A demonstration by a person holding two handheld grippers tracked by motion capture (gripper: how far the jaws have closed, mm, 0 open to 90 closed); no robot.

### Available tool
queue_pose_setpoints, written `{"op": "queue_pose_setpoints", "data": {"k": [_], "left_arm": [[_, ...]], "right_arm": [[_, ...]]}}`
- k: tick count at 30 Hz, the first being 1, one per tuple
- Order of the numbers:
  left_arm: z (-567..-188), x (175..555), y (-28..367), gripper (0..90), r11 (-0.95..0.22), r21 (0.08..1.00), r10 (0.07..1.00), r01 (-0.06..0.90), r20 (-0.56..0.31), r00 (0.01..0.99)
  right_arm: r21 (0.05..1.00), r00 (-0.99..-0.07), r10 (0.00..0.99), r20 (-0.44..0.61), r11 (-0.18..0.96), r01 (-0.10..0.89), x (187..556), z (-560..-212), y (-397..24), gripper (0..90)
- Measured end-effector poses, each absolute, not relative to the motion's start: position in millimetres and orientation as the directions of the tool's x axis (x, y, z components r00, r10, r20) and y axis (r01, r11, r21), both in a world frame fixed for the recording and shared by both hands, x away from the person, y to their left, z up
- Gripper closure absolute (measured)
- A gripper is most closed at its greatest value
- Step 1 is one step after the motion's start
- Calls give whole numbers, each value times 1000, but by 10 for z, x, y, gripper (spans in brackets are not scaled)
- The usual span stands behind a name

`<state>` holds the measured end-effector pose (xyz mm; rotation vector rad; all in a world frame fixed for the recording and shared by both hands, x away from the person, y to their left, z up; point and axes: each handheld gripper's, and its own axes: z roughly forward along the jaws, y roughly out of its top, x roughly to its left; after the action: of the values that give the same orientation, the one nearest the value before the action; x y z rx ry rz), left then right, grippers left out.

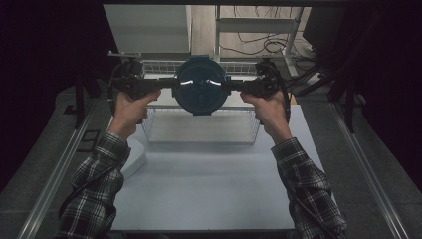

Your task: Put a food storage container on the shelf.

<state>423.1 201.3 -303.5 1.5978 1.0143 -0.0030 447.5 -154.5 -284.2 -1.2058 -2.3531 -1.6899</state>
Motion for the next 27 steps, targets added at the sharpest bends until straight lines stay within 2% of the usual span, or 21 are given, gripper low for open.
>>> {"op": "queue_pose_setpoints", "data": {"k": [12,24,27], "left_arm": [[-3178,4449,2061,563,95,787,591,609,-537,602],[-3219,4558,2058,552,145,783,586,605,-560,585],[-3199,4562,2038,558,133,792,629,595,-532,567]], "right_arm": [[780,-675,580,457,102,617,4718,-2990,-1496,558],[753,-654,581,484,104,650,4855,-2978,-1483,544],[763,-660,596,458,117,635,4861,-2958,-1459,532]]}}
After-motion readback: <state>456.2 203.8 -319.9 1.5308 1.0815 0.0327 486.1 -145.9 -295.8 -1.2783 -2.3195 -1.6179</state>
